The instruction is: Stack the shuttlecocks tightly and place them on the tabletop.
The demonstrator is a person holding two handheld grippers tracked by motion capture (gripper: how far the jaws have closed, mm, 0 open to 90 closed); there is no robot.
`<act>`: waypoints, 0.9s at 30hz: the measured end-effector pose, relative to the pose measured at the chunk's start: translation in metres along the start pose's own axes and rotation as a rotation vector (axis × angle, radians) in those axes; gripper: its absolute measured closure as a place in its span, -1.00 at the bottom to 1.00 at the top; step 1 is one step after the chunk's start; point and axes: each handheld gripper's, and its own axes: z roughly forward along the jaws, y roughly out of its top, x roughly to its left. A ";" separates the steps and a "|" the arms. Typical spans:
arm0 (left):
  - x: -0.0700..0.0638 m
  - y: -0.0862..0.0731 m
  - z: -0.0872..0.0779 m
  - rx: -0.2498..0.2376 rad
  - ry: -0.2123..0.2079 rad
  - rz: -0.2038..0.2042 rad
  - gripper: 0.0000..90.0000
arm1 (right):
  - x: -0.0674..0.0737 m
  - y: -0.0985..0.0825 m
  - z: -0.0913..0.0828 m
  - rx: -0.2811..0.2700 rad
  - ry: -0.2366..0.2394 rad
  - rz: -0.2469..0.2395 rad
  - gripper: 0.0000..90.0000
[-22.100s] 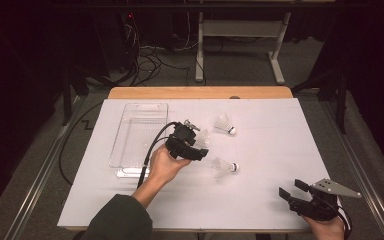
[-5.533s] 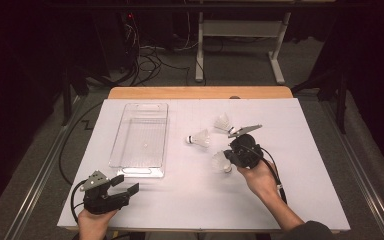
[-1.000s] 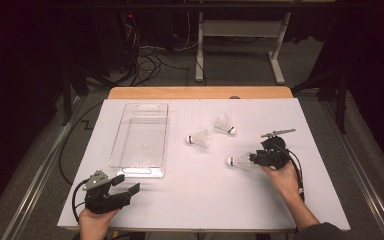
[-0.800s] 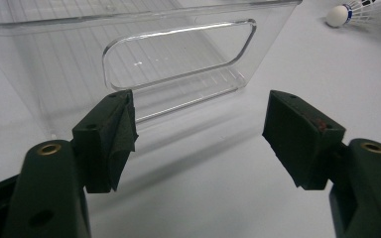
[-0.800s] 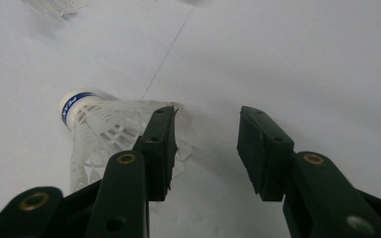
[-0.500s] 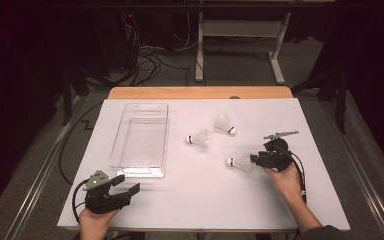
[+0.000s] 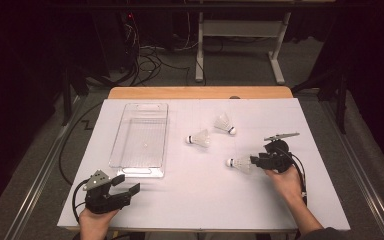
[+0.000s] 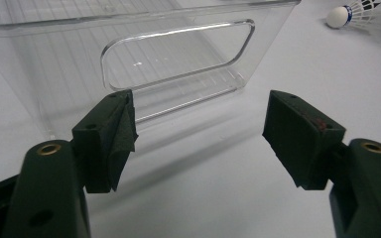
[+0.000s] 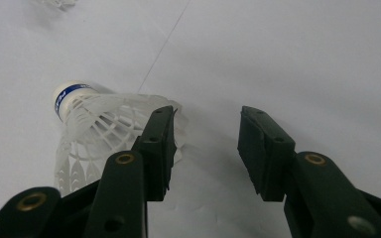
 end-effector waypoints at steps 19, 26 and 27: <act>0.000 0.000 0.000 -0.001 0.000 0.000 -0.34 | 0.001 -0.004 -0.002 0.000 0.005 -0.006 0.29; 0.000 0.000 0.000 -0.002 -0.001 0.001 -0.34 | 0.003 -0.005 -0.002 -0.001 0.007 -0.008 0.28; 0.000 0.000 0.000 -0.002 -0.001 0.002 -0.34 | 0.003 -0.006 -0.002 -0.001 0.007 -0.008 0.28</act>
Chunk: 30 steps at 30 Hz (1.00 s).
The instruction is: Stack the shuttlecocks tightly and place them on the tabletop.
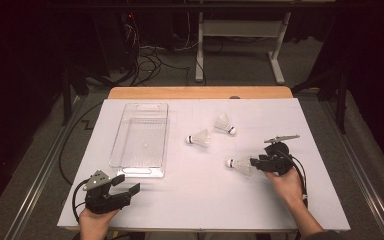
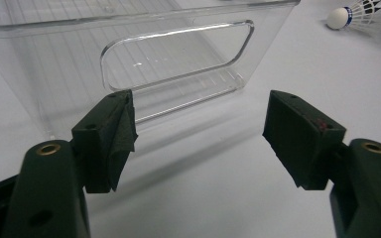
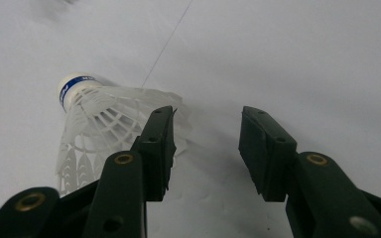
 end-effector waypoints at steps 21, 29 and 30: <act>0.000 0.000 0.000 -0.002 0.000 0.000 -0.34 | 0.008 -0.018 -0.021 -0.053 0.006 -0.017 0.26; 0.000 0.000 0.000 -0.001 -0.001 0.001 -0.34 | 0.016 -0.026 -0.034 -0.067 0.028 -0.035 0.27; 0.000 0.000 0.000 -0.001 -0.001 0.001 -0.34 | 0.018 -0.027 -0.035 -0.068 0.032 -0.036 0.28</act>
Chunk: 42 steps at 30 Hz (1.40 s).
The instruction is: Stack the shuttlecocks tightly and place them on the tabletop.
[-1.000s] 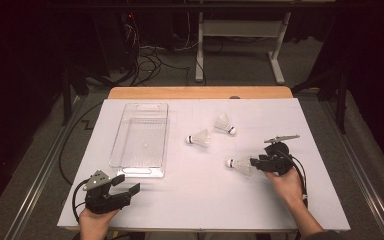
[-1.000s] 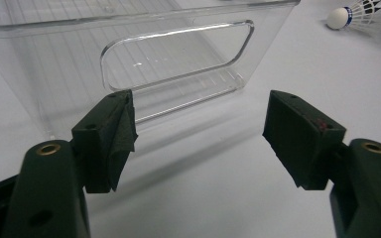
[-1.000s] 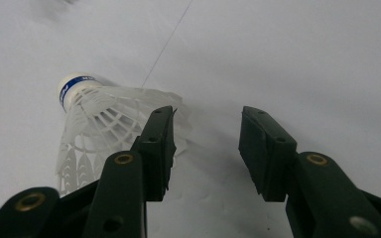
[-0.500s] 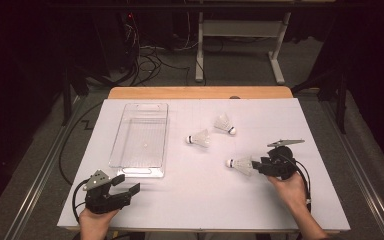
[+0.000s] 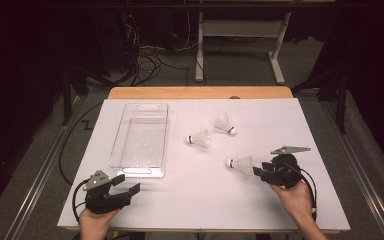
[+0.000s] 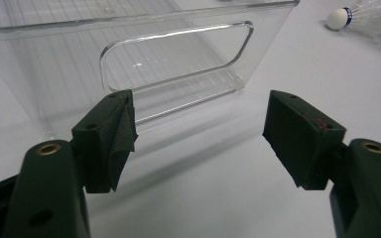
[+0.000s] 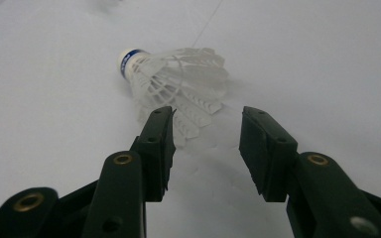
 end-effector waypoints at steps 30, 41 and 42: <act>0.000 0.000 -0.002 -0.007 0.005 0.004 -0.34 | 0.021 0.009 0.013 0.012 0.058 -0.032 0.39; 0.000 0.000 -0.002 -0.009 0.005 0.006 -0.34 | 0.023 0.016 0.020 0.019 0.055 -0.035 0.59; 0.000 0.000 -0.002 -0.008 0.005 0.006 -0.34 | 0.023 0.016 0.021 0.019 0.056 -0.036 0.62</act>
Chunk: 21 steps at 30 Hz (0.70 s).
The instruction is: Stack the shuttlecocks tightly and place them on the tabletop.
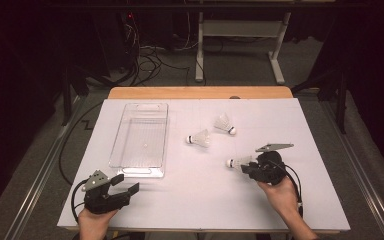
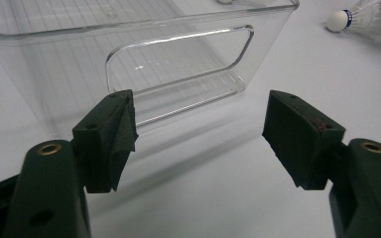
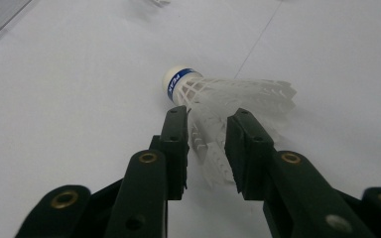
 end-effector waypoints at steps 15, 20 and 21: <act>0.000 0.000 0.000 0.000 0.001 0.001 -0.33 | 0.000 0.004 0.005 0.008 0.024 -0.022 0.95; 0.000 0.000 0.000 0.001 0.003 0.002 -0.33 | 0.000 0.005 0.005 0.008 0.044 -0.025 1.00; 0.000 0.000 0.000 0.001 0.004 0.002 -0.33 | 0.000 0.005 0.005 0.007 0.046 -0.026 1.00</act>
